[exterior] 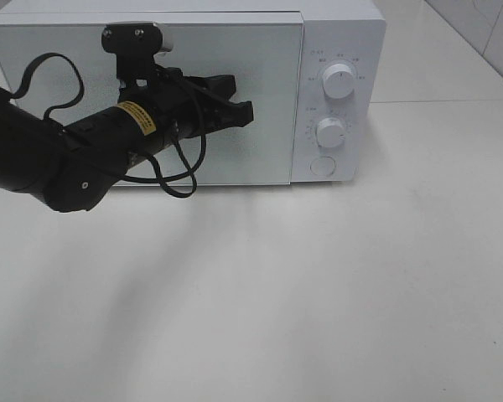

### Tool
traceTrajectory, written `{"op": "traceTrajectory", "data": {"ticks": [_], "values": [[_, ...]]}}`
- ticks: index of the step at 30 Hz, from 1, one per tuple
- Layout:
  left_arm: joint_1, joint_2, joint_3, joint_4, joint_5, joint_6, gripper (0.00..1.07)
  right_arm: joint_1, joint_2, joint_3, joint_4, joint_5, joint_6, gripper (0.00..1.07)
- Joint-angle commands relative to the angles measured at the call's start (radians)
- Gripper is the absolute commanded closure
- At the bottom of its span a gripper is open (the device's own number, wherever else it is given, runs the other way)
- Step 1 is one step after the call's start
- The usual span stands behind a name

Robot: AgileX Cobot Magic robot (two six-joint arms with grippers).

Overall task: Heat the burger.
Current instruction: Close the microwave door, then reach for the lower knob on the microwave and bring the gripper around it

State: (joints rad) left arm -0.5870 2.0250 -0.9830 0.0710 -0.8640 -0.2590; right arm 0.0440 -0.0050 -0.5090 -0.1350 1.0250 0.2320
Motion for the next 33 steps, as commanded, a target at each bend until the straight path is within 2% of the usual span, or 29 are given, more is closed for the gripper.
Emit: {"op": "traceTrajectory", "data": {"ticks": [1, 9, 14, 16, 20, 22, 23, 24, 25, 26, 27, 28, 30, 31, 32, 33], "values": [[0.025, 0.019, -0.038, -0.13, 0.005, 0.0, 1.07, -0.005, -0.025, 0.0, -0.003, -0.015, 0.004, 0.32], [0.025, 0.017, -0.04, -0.123, 0.01, -0.012, 1.07, -0.005, -0.025, 0.0, -0.003, -0.015, 0.004, 0.32], [0.007, -0.022, -0.01, -0.046, 0.018, -0.044, 1.07, -0.005, -0.025, 0.0, -0.003, -0.015, 0.004, 0.32], [-0.002, -0.069, 0.037, 0.001, 0.041, -0.062, 1.07, -0.005, -0.025, 0.0, -0.003, -0.015, 0.004, 0.32], [-0.002, -0.117, 0.091, 0.073, 0.112, -0.062, 1.06, -0.005, -0.025, 0.0, -0.003, -0.015, 0.004, 0.32], [-0.002, -0.164, 0.125, 0.122, 0.254, -0.062, 0.89, -0.005, -0.025, 0.0, -0.003, -0.015, 0.004, 0.32], [-0.002, -0.164, 0.125, 0.122, 0.254, -0.062, 0.89, -0.005, -0.025, 0.0, -0.003, -0.015, 0.004, 0.32], [-0.002, -0.191, 0.134, 0.128, 0.363, -0.062, 0.74, -0.005, -0.025, 0.0, -0.003, -0.015, 0.004, 0.32], [-0.002, -0.191, 0.134, 0.128, 0.363, -0.062, 0.74, -0.005, -0.025, 0.0, -0.003, -0.015, 0.004, 0.32], [-0.002, -0.206, 0.134, 0.125, 0.434, -0.064, 0.64, -0.005, -0.025, 0.0, -0.003, -0.015, 0.004, 0.32], [-0.002, -0.238, 0.134, 0.125, 0.555, -0.078, 0.48, -0.005, -0.025, 0.0, -0.003, -0.015, 0.004, 0.32], [-0.002, -0.238, 0.134, 0.125, 0.555, -0.078, 0.48, -0.005, -0.025, 0.0, -0.003, -0.015, 0.004, 0.32], [-0.002, -0.281, 0.134, 0.121, 0.753, -0.106, 0.3, -0.005, -0.025, 0.0, -0.003, -0.015, 0.004, 0.32], [-0.002, -0.281, 0.134, 0.121, 0.753, -0.106, 0.3, -0.005, -0.025, 0.0, -0.003, -0.015, 0.004, 0.32], [-0.002, -0.311, 0.13, 0.121, 0.901, -0.107, 0.24, -0.005, -0.025, 0.0, -0.003, -0.015, 0.004, 0.32], [-0.002, -0.325, 0.13, 0.118, 0.956, -0.107, 0.24, -0.005, -0.025, 0.0, -0.003, -0.015, 0.004, 0.32]]}}
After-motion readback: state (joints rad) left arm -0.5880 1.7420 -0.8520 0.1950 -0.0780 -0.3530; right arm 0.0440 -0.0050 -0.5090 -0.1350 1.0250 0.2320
